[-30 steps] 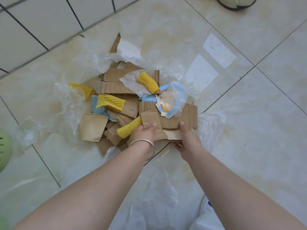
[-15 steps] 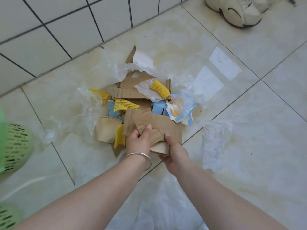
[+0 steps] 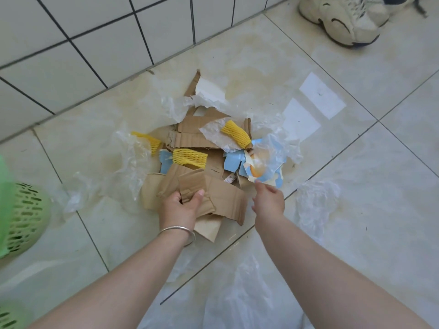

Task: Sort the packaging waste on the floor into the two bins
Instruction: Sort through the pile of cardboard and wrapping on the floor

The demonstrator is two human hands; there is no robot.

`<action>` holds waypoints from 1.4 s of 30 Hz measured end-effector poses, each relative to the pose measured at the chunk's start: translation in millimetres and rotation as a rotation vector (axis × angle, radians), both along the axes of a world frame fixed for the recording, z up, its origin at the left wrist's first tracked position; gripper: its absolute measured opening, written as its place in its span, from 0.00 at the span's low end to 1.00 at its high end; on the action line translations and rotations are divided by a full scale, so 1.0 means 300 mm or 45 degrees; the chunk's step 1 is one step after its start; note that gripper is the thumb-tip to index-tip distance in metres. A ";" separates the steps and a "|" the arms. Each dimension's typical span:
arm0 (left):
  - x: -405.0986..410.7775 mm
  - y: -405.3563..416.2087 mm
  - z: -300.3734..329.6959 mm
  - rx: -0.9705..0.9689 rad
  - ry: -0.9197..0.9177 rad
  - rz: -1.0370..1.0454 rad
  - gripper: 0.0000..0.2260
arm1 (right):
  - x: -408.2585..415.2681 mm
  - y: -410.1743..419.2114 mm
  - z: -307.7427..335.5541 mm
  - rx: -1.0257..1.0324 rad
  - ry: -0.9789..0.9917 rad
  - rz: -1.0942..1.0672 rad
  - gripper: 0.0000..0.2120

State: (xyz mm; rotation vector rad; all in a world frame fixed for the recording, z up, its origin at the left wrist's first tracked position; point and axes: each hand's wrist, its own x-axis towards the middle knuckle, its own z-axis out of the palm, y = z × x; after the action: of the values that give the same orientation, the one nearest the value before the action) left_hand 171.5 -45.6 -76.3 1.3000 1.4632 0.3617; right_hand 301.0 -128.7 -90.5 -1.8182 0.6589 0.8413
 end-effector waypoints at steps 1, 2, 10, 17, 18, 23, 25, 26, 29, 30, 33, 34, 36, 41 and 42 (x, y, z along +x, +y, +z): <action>0.004 -0.004 -0.005 -0.008 -0.007 -0.003 0.06 | 0.018 0.007 -0.001 0.001 0.019 -0.008 0.17; 0.009 -0.006 -0.009 -0.014 -0.012 0.002 0.05 | 0.031 0.013 -0.001 0.009 0.066 -0.018 0.16; 0.005 -0.003 -0.033 -0.060 -0.020 -0.012 0.04 | 0.049 0.052 -0.011 0.070 0.226 -0.184 0.11; -0.014 0.029 -0.021 -0.077 -0.091 -0.019 0.04 | 0.027 0.065 0.005 0.154 0.168 -0.156 0.10; -0.016 0.035 -0.014 -0.072 -0.105 -0.020 0.04 | 0.017 0.069 0.014 0.190 0.175 -0.146 0.09; -0.053 0.083 0.029 -0.029 -0.124 -0.049 0.04 | -0.031 0.072 0.064 0.354 0.187 0.047 0.04; -0.074 0.107 0.046 -0.004 -0.136 -0.039 0.05 | -0.042 0.065 0.088 0.409 0.200 0.114 0.03; -0.083 0.118 0.055 0.006 -0.145 -0.026 0.04 | -0.047 0.061 0.101 0.429 0.208 0.137 0.03; -0.103 0.143 0.081 0.033 -0.180 0.009 0.06 | -0.062 0.046 0.131 0.513 0.235 0.194 0.06; -0.108 0.145 0.085 0.037 -0.192 0.019 0.07 | -0.070 0.040 0.137 0.556 0.251 0.223 0.06; -0.119 0.143 0.092 0.041 -0.223 0.030 0.08 | -0.102 0.020 0.140 0.642 0.284 0.368 0.07; -0.123 0.142 0.092 0.046 -0.234 0.024 0.08 | -0.112 0.015 0.137 0.615 0.264 0.462 0.08; -0.131 0.145 0.090 0.050 -0.262 0.010 0.09 | -0.125 0.006 0.133 0.468 0.152 0.690 0.09; -0.142 0.141 0.082 -0.021 -0.372 0.059 0.08 | -0.136 -0.005 0.139 0.220 -0.115 1.010 0.14; -0.139 0.136 0.081 -0.046 -0.388 0.075 0.07 | -0.140 -0.003 0.136 0.219 -0.133 1.065 0.14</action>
State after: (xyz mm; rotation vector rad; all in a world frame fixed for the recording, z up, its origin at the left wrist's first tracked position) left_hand 129.8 -4.8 -52.1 1.1194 1.2459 0.5451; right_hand 259.1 -129.5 -49.6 -1.9575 -0.2829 1.2748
